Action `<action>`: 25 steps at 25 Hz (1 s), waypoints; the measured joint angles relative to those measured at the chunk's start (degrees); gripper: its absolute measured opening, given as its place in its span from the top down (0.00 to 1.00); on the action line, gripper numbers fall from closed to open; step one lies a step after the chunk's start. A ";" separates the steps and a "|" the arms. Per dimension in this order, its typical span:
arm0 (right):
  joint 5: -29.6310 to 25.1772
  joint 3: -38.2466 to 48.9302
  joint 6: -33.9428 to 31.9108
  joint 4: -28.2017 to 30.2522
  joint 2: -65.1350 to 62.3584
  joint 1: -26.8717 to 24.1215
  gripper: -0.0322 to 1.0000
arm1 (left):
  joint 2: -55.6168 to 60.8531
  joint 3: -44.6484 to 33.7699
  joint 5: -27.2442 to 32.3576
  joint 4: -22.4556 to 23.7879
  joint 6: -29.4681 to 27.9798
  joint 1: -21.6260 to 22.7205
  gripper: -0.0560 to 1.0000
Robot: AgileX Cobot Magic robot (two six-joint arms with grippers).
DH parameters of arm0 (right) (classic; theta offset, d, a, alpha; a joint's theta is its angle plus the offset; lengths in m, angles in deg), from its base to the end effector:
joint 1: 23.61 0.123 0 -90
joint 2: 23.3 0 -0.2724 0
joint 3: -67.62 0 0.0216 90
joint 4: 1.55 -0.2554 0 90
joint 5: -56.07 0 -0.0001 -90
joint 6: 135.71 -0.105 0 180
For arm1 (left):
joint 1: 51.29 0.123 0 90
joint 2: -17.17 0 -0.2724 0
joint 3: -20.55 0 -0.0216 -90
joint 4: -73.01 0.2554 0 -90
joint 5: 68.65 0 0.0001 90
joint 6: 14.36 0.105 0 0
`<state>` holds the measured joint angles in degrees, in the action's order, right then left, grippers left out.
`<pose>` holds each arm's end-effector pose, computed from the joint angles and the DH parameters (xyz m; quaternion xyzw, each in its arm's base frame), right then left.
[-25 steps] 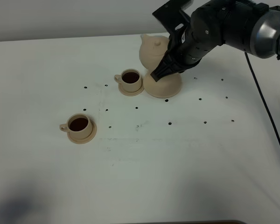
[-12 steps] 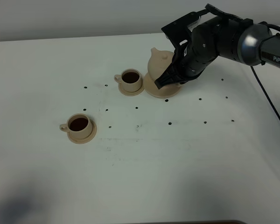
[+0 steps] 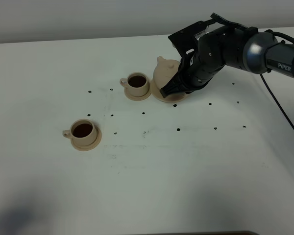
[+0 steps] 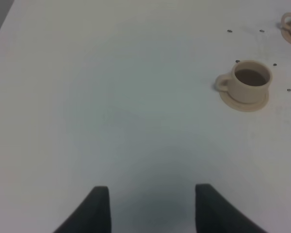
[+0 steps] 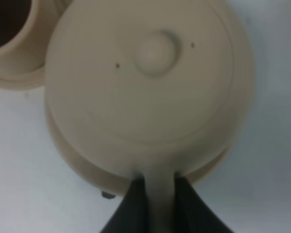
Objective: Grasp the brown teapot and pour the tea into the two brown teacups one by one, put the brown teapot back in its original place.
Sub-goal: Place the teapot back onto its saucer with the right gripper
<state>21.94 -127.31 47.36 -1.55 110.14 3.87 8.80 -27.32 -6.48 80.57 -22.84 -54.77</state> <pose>0.4172 0.2170 0.1246 -0.2560 0.9373 0.0500 0.2312 0.0234 0.0108 0.2732 -0.0408 0.8562 0.0123 0.5149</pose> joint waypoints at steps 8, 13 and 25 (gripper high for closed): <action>-0.14 0.00 0.00 0.00 0.00 0.00 0.88 | 0.00 0.00 0.00 0.00 0.00 0.00 0.54; -0.32 0.00 0.00 0.00 0.00 0.00 0.88 | 0.00 0.00 0.00 0.00 0.00 0.00 0.54; 0.01 0.00 -0.40 -0.48 1.03 0.00 0.79 | 0.00 0.00 0.00 0.00 0.00 0.00 0.54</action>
<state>21.95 -127.31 46.96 -2.04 111.17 3.87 8.80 -27.32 -6.48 80.57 -22.84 -54.77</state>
